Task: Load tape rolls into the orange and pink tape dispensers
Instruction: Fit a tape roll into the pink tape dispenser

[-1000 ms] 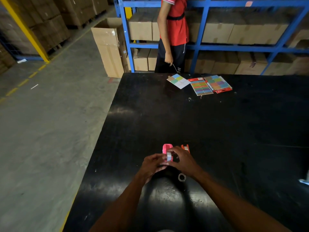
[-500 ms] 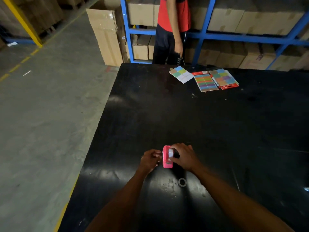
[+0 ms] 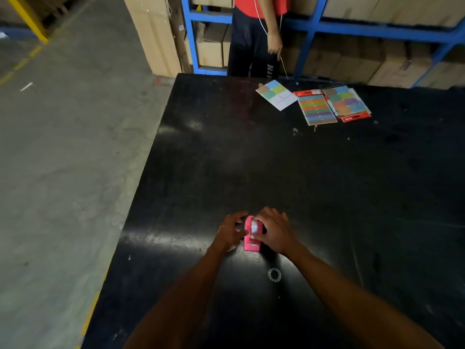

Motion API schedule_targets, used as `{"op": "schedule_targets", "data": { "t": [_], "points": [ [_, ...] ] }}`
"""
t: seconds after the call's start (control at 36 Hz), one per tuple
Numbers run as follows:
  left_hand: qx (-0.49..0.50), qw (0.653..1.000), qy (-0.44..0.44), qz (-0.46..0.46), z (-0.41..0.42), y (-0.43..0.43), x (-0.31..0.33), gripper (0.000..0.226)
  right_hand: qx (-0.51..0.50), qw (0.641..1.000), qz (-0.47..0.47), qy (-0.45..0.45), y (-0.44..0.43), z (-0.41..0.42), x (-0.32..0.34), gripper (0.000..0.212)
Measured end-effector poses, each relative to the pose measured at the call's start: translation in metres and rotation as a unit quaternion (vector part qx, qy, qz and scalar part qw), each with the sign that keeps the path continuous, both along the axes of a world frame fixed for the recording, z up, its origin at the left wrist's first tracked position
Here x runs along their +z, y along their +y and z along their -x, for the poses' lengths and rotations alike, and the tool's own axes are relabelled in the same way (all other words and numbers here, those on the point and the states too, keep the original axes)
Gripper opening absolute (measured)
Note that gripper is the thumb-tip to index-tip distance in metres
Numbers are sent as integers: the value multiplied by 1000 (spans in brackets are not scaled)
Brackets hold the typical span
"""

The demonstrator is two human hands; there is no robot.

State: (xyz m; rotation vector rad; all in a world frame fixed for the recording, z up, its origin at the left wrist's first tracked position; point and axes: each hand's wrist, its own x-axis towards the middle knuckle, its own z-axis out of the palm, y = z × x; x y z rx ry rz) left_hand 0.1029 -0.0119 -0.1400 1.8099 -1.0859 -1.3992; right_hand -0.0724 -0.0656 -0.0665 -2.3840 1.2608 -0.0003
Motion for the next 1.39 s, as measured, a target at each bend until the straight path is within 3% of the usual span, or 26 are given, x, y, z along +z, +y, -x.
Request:
{"op": "schedule_targets", "data": {
  "t": [0.19,0.31,0.75,0.94,1.39],
  "points": [
    [7,998,54,-15,2,-3,-32,64,1,1000,6,24,2,-2,1,48],
    [3,998,59,-4,8,0,26,56,1,999,1,32,3,-2,0,51],
    [-19,996,87,-32,6,-5,40,45,20,998,-28,51,-4,-2,8,58],
    [-10,994,102,-46,4,-7,41,52,26,999,-39,9,-8,1,13,25],
    [-18,998,58,-29,5,-4,47,50,50,998,21,10,0,-1,21,23]
  ]
}}
